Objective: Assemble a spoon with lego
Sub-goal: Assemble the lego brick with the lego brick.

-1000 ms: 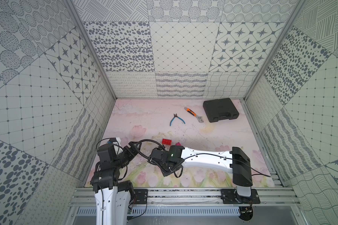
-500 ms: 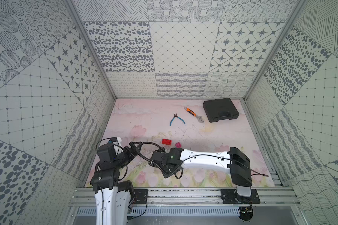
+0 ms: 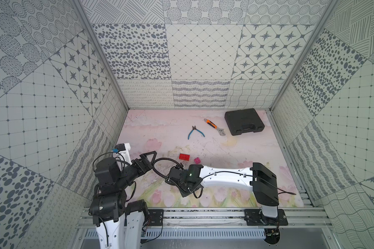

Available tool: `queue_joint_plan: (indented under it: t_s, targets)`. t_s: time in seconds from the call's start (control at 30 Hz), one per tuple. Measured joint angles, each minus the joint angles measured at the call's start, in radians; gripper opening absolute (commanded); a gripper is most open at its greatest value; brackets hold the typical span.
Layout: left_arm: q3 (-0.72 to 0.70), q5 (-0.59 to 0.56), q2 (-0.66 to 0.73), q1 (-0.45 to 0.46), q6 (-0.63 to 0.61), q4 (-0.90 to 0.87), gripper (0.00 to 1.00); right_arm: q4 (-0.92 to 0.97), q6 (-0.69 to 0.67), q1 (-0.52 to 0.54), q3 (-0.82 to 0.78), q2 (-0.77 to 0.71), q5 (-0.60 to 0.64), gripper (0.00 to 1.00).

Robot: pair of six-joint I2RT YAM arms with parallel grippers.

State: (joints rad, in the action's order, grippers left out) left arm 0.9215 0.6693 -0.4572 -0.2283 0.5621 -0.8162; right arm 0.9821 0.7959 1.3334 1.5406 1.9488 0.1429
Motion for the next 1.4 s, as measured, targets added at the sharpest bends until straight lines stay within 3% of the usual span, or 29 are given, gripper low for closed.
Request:
queue_joint_plan:
  t_s: [0.27,0.93,1.4]
  targets:
    - [0.116,0.068,-0.018,0.004,-0.067,-0.002,0.91,-0.009,0.009,-0.008,-0.009,0.000,0.000,0.11]
    - [0.180,0.315,0.005,0.077,-0.279,-0.003,0.89,0.039,0.043,-0.027,0.036,0.000,0.000,0.14]
    - [0.181,0.368,0.021,0.086,-0.330,-0.004,0.90,0.035,0.051,-0.034,0.069,0.024,-0.011,0.14]
